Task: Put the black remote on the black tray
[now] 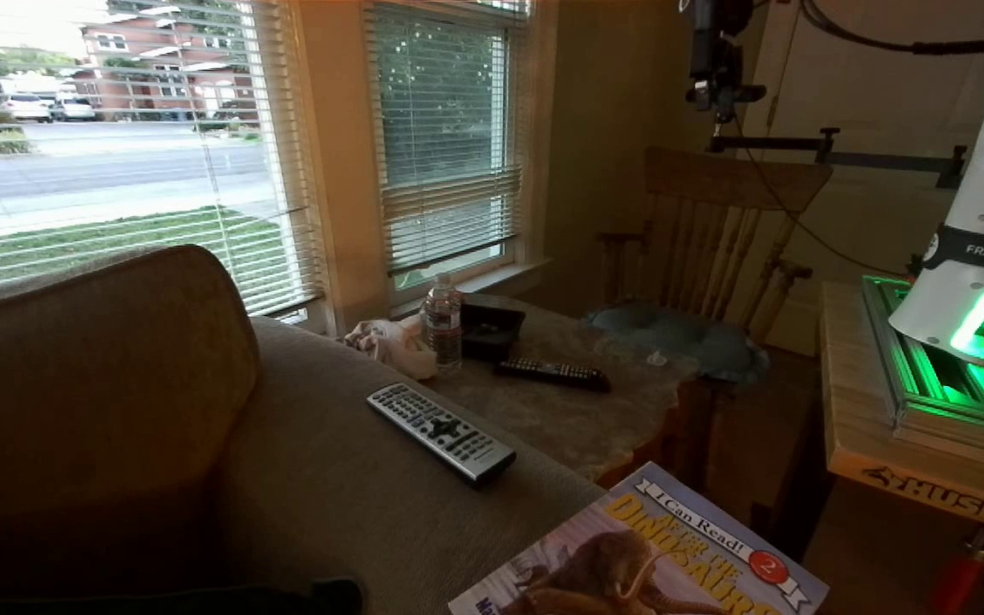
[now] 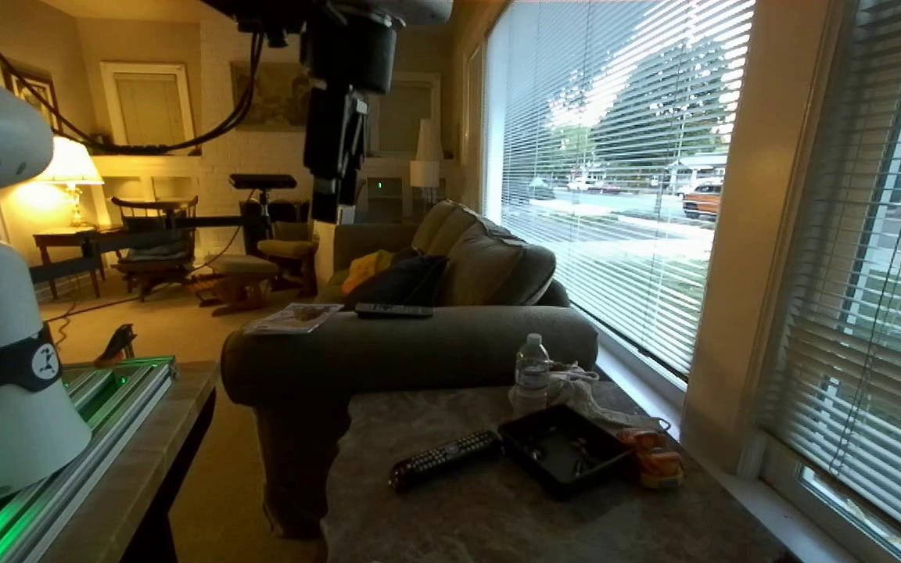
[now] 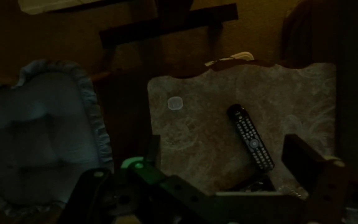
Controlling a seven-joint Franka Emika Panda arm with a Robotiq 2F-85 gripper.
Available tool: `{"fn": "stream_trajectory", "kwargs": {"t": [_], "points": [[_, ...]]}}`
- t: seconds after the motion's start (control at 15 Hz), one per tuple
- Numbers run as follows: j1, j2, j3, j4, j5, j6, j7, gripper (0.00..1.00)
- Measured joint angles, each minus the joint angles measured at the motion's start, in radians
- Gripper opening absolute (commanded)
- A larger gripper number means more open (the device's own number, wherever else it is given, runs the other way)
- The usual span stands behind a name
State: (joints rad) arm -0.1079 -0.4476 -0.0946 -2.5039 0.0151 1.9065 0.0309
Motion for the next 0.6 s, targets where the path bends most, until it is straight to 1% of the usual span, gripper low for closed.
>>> {"fn": "stream_trajectory", "kwargs": {"t": [0.2, 0.6], "points": [[-0.025, 0.092, -0.028, -0.018, -0.028, 0.113, -0.023, 1.0], [-0.015, 0.227, -0.019, -0.063, -0.046, 0.408, -0.064, 1.0]]}}
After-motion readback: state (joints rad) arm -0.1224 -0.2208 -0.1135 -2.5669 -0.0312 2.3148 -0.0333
